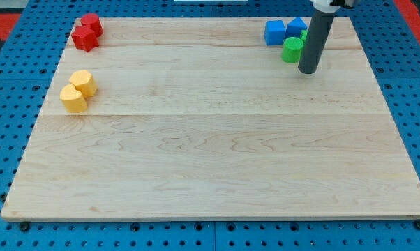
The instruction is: Slide the red circle along with the red star a bit left and down
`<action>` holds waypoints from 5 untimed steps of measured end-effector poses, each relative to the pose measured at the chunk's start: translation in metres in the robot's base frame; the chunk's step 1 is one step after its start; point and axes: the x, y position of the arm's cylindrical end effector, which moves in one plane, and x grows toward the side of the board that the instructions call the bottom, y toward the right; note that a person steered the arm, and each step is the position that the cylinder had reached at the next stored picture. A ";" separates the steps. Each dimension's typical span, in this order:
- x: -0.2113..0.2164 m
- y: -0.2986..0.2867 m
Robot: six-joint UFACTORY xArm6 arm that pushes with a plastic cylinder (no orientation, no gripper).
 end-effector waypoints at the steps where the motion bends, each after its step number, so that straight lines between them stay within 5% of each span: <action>1: 0.024 -0.032; 5: 0.054 -0.171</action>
